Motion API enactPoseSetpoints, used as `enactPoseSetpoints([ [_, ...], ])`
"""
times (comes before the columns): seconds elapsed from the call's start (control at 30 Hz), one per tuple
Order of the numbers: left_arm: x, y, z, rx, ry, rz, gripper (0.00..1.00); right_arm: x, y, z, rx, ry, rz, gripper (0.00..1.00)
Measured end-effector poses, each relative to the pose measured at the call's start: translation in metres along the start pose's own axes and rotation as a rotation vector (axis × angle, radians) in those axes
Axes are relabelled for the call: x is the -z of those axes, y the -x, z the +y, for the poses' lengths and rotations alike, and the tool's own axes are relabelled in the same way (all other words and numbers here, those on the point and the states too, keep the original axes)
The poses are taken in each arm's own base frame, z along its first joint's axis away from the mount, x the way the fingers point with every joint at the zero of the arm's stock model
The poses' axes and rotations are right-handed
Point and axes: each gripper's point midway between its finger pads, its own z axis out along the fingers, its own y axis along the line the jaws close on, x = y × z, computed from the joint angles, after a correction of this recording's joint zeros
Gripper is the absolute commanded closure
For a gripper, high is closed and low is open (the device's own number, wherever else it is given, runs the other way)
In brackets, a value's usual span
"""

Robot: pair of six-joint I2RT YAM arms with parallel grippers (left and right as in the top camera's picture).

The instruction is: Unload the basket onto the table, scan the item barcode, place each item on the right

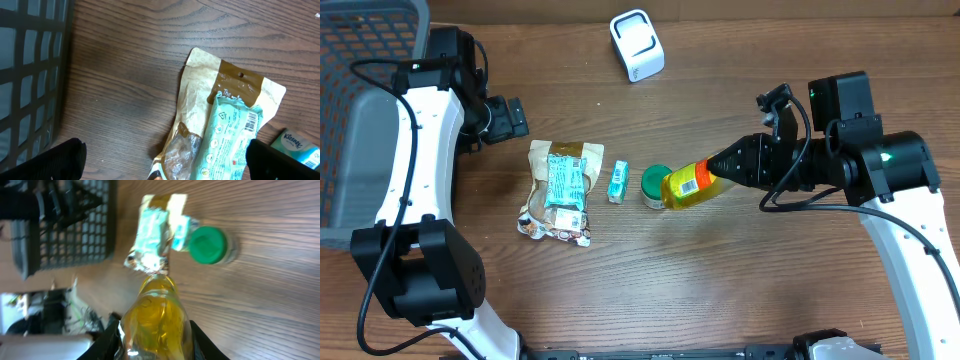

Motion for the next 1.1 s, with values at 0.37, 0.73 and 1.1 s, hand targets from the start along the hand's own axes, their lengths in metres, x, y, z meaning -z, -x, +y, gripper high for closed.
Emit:
enactPoseSetpoints([
  [0.37,0.000,0.000,0.000,0.000,0.000,0.000,0.00,-0.011,0.006,-0.045,-0.129,-0.200,-0.027,0.87],
  [0.73,0.000,0.000,0.000,0.000,0.000,0.000,0.00,-0.031,0.002,-0.100,-0.260,-0.404,0.009,0.88],
  [1.1,0.000,0.000,0.000,0.000,0.000,0.000,0.00,-0.030,-0.001,-0.141,-0.353,-0.648,-0.021,0.88],
])
